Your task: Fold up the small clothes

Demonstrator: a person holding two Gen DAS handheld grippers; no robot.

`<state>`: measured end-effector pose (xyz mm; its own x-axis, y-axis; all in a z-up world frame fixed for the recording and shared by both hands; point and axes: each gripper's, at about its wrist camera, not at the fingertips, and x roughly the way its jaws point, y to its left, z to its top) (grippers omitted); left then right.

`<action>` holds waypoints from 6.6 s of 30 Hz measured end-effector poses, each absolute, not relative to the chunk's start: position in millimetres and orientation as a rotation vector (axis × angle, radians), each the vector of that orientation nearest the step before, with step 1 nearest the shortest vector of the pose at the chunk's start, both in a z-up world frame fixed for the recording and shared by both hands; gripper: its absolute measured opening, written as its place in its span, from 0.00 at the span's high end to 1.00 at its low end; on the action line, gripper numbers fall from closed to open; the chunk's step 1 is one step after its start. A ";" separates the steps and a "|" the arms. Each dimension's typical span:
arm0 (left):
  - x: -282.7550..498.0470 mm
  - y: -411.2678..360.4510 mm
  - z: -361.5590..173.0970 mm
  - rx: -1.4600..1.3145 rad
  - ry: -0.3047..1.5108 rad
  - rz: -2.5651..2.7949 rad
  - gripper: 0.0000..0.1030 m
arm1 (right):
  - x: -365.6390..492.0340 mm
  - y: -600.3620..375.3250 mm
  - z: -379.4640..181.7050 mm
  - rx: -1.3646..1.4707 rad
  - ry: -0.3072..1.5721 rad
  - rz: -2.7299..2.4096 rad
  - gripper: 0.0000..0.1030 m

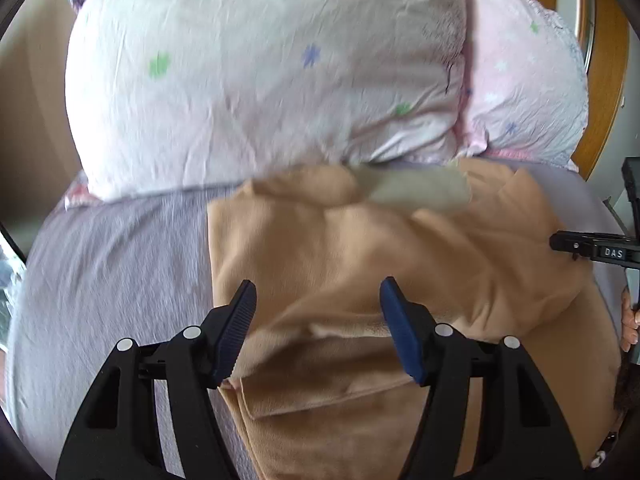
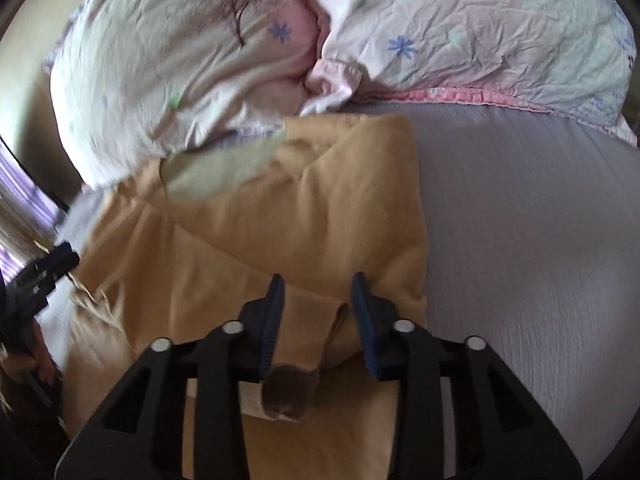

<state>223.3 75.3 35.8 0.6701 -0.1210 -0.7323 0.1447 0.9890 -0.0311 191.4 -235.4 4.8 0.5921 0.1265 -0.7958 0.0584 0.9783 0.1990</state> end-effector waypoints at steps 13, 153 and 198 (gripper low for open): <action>210.6 54.4 10.6 0.111 0.866 -0.163 0.36 | 233.4 -244.5 37.5 0.044 0.798 -0.124 0.94; 236.4 11.0 23.3 -0.632 1.093 -0.682 0.24 | 125.7 -298.9 31.8 0.485 0.699 0.188 0.92; 158.1 21.7 35.4 -0.383 0.945 -0.715 0.36 | 148.9 -233.5 25.1 0.798 0.816 0.539 0.14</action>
